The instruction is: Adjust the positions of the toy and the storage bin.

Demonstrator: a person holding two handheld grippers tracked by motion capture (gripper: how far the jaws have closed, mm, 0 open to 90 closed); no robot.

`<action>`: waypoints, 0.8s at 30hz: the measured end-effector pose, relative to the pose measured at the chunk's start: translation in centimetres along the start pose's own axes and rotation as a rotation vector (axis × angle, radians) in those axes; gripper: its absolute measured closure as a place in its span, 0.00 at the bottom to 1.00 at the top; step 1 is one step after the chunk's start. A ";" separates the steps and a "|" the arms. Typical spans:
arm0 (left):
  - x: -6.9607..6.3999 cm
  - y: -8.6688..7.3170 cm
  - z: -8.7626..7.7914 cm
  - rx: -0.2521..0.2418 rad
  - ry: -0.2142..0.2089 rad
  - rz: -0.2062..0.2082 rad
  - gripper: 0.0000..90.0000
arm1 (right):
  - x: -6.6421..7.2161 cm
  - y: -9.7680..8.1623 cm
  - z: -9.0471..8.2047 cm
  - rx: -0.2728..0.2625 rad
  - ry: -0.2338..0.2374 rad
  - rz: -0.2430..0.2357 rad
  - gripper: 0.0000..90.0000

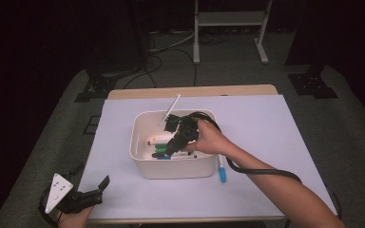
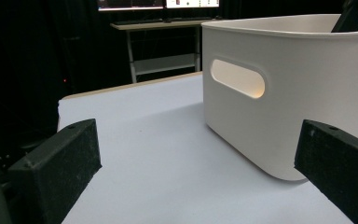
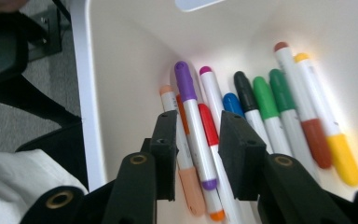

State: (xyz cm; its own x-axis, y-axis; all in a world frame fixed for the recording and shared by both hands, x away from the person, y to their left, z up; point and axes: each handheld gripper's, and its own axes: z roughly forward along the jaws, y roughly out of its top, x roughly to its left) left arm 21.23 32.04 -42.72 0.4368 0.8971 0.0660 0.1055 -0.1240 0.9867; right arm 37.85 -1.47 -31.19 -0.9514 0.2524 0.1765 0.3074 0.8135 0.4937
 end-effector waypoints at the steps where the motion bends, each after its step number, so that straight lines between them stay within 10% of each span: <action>1: 0.0 0.0 0.0 0.002 -0.001 0.004 0.00 | 0.0 -0.3 -0.6 -0.018 -0.004 0.001 0.71; 16: -0.5 0.0 0.3 0.008 -0.009 0.009 0.00 | 0.4 -7.6 -10.1 -0.246 -0.126 0.093 0.61; 24: -0.5 0.0 0.2 0.005 -0.002 0.003 0.00 | -0.1 -12.2 -12.3 -0.282 -0.182 0.174 0.59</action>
State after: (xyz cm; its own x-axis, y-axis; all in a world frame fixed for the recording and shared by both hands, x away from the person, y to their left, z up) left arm 21.18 31.49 -42.76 0.4388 0.8959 0.0686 0.1088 -0.1288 0.9857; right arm 34.42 -17.87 -26.80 -0.8643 0.4839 0.1369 0.4339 0.5800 0.6895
